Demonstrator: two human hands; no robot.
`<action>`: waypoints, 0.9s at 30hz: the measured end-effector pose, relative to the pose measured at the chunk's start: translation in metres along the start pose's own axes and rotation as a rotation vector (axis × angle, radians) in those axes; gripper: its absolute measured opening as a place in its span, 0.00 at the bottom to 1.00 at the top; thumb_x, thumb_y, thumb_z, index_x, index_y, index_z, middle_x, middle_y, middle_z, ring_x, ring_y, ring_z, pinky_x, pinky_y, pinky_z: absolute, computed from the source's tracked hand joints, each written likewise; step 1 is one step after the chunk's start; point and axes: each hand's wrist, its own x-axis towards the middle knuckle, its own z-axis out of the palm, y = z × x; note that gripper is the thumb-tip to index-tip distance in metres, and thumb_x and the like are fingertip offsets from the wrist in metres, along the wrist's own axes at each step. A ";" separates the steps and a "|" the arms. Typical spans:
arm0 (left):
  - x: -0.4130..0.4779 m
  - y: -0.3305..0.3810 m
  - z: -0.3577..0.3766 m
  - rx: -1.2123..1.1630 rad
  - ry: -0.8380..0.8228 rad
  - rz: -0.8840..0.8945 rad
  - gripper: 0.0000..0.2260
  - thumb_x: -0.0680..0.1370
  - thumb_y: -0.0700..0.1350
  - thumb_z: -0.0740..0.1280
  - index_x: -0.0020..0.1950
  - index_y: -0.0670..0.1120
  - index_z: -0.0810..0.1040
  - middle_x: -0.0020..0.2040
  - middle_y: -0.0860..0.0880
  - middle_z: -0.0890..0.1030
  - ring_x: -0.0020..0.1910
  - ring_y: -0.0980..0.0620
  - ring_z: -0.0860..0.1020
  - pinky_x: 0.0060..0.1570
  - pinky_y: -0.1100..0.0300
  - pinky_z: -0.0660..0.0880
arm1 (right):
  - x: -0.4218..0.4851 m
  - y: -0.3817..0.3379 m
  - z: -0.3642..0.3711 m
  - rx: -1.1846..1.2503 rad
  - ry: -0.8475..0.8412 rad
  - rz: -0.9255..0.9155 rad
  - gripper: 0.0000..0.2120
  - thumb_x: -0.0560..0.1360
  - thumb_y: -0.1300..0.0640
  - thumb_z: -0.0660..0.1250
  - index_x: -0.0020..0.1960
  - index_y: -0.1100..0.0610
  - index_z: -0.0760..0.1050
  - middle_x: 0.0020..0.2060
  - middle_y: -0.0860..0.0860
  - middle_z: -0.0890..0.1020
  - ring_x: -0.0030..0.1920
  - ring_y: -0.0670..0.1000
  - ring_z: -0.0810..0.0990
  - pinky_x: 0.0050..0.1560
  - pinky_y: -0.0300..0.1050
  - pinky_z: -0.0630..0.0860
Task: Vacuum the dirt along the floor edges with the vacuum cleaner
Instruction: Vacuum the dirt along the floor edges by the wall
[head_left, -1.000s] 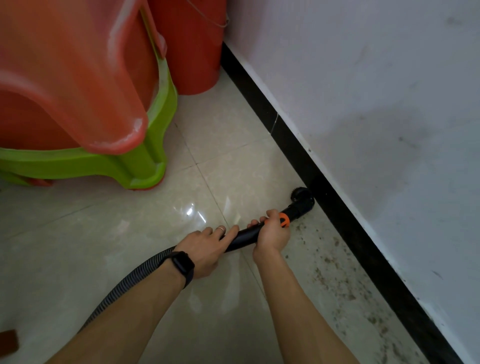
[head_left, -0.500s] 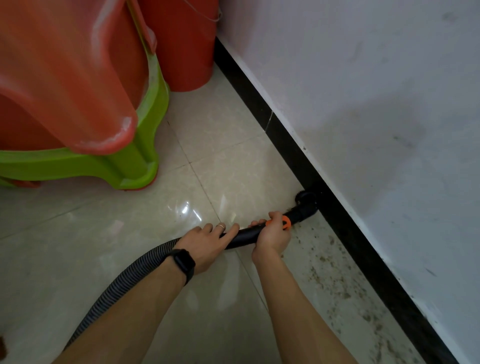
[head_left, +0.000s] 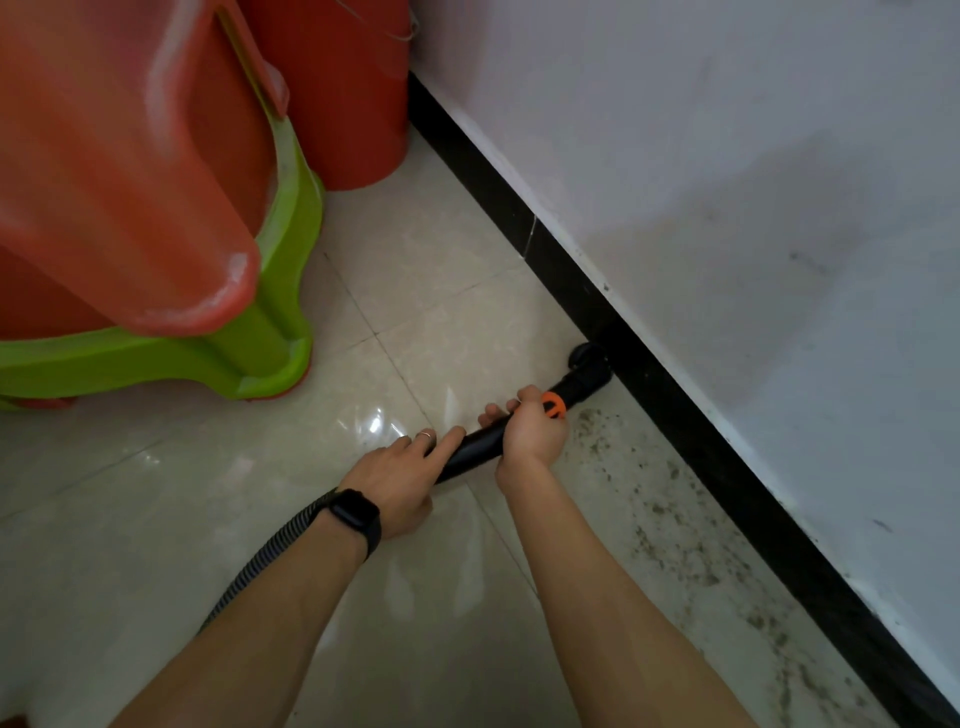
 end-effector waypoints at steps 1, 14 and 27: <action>-0.002 0.001 0.000 0.019 -0.005 0.010 0.36 0.74 0.42 0.64 0.75 0.55 0.47 0.64 0.49 0.68 0.54 0.46 0.74 0.40 0.54 0.69 | 0.000 0.002 -0.003 0.007 0.009 0.001 0.13 0.77 0.61 0.67 0.60 0.65 0.75 0.35 0.54 0.79 0.27 0.54 0.82 0.38 0.53 0.84; -0.071 -0.021 -0.021 -0.158 -0.002 -0.200 0.27 0.71 0.52 0.65 0.68 0.57 0.58 0.54 0.52 0.72 0.46 0.48 0.76 0.37 0.55 0.71 | -0.047 0.018 0.026 -0.116 -0.274 0.156 0.07 0.78 0.62 0.69 0.52 0.60 0.71 0.34 0.54 0.75 0.24 0.51 0.77 0.32 0.48 0.80; -0.228 -0.009 -0.057 -0.241 -0.490 -0.674 0.09 0.73 0.48 0.69 0.53 0.53 0.75 0.46 0.50 0.75 0.41 0.49 0.75 0.45 0.57 0.75 | -0.202 0.104 -0.024 -0.391 -0.395 0.454 0.20 0.81 0.60 0.67 0.71 0.64 0.68 0.36 0.54 0.78 0.26 0.51 0.81 0.39 0.50 0.81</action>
